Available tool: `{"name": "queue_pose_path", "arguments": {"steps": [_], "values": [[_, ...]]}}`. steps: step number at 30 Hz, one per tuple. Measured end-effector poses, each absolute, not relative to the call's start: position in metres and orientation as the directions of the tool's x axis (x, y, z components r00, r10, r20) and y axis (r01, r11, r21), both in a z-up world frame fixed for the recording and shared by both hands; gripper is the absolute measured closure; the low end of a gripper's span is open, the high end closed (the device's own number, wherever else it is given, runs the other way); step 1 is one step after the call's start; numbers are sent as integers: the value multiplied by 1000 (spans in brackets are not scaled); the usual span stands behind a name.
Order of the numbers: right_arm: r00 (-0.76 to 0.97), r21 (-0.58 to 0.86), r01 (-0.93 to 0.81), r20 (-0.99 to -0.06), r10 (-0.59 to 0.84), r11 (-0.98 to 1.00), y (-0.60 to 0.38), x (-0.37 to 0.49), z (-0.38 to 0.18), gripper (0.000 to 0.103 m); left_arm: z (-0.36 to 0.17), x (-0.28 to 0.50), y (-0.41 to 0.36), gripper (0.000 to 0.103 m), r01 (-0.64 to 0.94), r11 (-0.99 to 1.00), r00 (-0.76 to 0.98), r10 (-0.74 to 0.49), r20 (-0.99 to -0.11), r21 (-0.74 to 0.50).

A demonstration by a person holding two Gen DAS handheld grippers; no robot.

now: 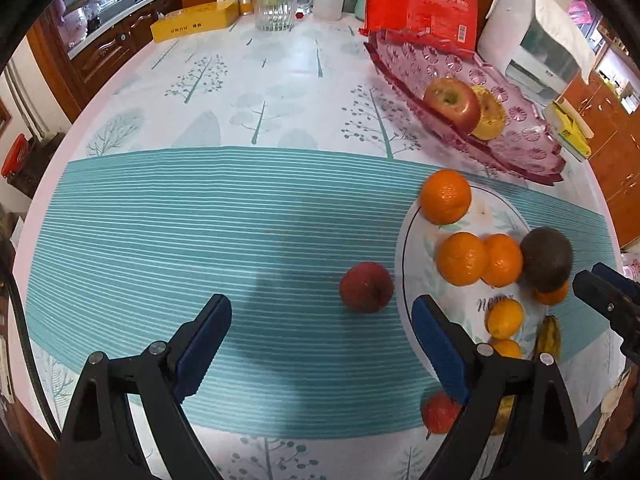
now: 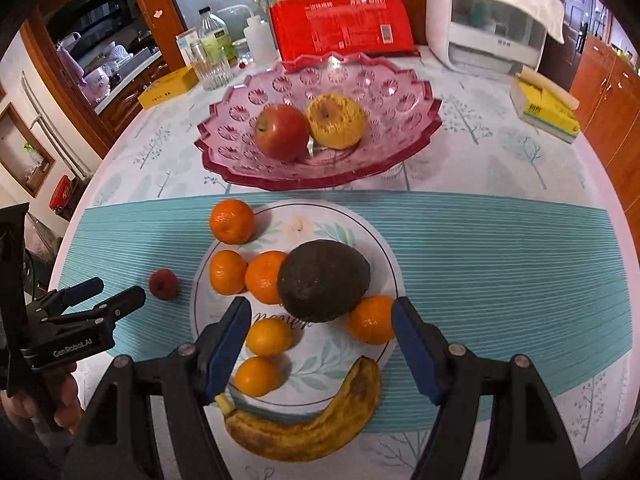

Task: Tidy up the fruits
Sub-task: 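Grasp the small red plum on the runner with the left gripper while the right grasps the avocado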

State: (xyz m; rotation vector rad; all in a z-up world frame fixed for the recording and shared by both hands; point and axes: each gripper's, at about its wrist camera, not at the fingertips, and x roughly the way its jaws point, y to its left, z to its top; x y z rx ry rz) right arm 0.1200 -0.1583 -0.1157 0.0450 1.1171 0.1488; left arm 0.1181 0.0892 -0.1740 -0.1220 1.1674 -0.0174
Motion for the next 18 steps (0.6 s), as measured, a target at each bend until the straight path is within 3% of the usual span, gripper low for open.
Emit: {"name": "queue_pose_path", "arguments": {"steps": [12, 18], "values": [[372, 103, -216, -911, 179, 971, -152, 144, -136, 30, -196, 133, 79, 23, -60, 990, 352, -100, -931, -129], [352, 65, -292, -920, 170, 954, -149, 151, -146, 30, -202, 136, 75, 37, -61, 989, 338, -109, -935, -137]]}}
